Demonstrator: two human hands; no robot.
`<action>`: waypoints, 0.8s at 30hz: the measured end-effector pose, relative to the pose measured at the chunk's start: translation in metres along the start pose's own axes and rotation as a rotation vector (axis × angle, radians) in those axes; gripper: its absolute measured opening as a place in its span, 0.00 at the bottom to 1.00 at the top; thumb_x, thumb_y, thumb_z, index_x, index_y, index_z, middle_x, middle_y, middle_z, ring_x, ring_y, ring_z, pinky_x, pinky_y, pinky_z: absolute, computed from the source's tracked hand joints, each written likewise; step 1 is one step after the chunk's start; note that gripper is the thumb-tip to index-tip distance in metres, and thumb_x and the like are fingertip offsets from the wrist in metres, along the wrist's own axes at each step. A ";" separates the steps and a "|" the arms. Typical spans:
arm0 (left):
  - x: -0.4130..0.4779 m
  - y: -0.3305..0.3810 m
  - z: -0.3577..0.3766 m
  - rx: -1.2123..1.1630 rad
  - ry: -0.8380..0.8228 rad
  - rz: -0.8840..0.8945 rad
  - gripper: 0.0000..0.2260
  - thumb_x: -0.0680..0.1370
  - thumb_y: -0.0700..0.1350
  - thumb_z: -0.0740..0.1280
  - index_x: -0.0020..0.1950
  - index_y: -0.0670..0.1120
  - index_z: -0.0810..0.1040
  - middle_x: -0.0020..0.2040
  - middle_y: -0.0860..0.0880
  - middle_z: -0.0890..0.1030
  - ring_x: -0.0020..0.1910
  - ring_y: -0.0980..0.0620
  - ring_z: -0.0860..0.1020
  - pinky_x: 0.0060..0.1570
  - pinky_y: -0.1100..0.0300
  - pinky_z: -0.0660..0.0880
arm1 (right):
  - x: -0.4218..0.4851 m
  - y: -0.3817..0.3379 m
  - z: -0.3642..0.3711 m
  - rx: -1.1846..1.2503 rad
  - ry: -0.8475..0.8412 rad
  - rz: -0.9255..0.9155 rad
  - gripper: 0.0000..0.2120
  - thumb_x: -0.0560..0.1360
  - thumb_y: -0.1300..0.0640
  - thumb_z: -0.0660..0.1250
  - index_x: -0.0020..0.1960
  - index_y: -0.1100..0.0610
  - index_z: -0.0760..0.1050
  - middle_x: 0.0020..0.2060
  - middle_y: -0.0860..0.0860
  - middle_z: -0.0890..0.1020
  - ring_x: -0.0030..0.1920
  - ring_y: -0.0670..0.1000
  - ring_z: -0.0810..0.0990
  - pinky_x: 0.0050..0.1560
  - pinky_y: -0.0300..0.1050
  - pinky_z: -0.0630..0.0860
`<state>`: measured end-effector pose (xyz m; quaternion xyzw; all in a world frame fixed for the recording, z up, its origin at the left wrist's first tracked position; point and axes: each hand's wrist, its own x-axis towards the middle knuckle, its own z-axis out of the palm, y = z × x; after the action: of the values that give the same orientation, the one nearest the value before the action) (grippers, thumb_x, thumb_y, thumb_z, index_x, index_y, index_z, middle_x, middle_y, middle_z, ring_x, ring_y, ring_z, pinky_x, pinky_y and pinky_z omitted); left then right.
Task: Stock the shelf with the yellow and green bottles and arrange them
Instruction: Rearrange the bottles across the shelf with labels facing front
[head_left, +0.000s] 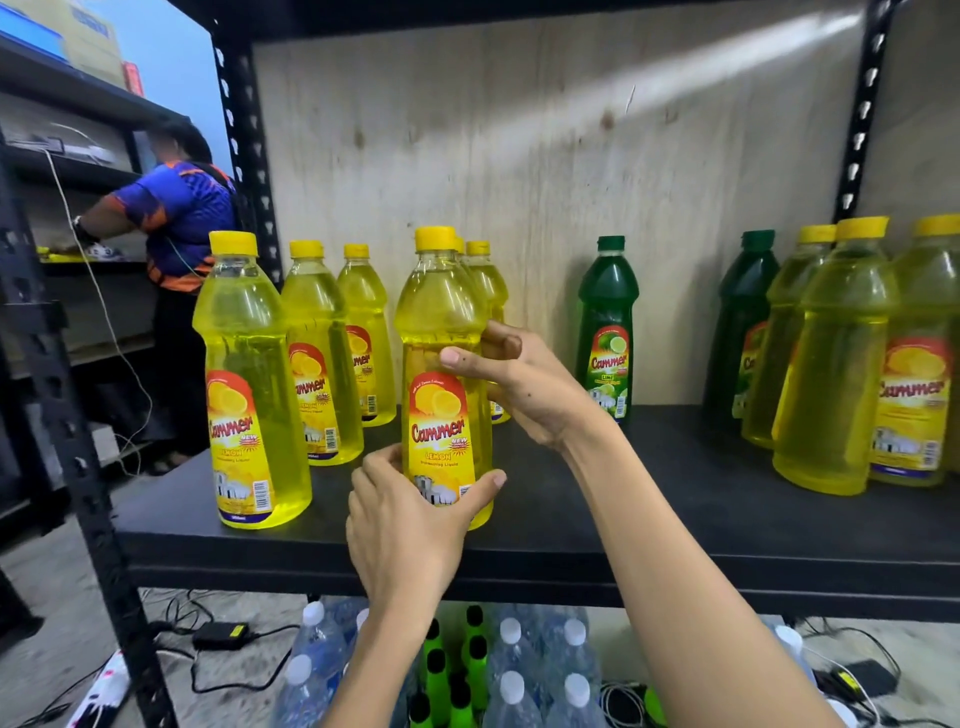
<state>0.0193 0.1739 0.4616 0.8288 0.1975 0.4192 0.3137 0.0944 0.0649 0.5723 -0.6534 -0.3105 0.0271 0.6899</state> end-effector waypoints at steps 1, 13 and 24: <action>-0.001 0.000 0.001 0.002 0.013 0.001 0.50 0.55 0.81 0.62 0.64 0.46 0.66 0.58 0.45 0.75 0.58 0.43 0.76 0.53 0.46 0.76 | 0.001 0.001 -0.001 -0.001 -0.008 -0.008 0.45 0.62 0.49 0.80 0.74 0.60 0.68 0.68 0.57 0.77 0.70 0.58 0.74 0.71 0.62 0.68; -0.040 0.023 0.006 -0.284 0.305 0.258 0.40 0.64 0.61 0.77 0.72 0.55 0.66 0.65 0.48 0.63 0.65 0.47 0.66 0.64 0.57 0.58 | -0.047 -0.018 -0.060 -0.202 0.304 -0.101 0.33 0.69 0.59 0.79 0.72 0.54 0.73 0.60 0.51 0.83 0.59 0.45 0.82 0.56 0.37 0.79; -0.074 0.164 0.118 -0.448 -0.602 0.524 0.20 0.72 0.50 0.74 0.60 0.62 0.73 0.52 0.62 0.73 0.45 0.62 0.77 0.49 0.58 0.78 | -0.109 -0.057 -0.195 -0.892 1.221 -0.132 0.30 0.67 0.49 0.78 0.66 0.50 0.71 0.63 0.56 0.71 0.62 0.60 0.70 0.62 0.49 0.69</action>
<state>0.0847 -0.0306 0.4785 0.8473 -0.2143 0.2573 0.4121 0.0756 -0.1641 0.5910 -0.7496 0.1066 -0.5088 0.4098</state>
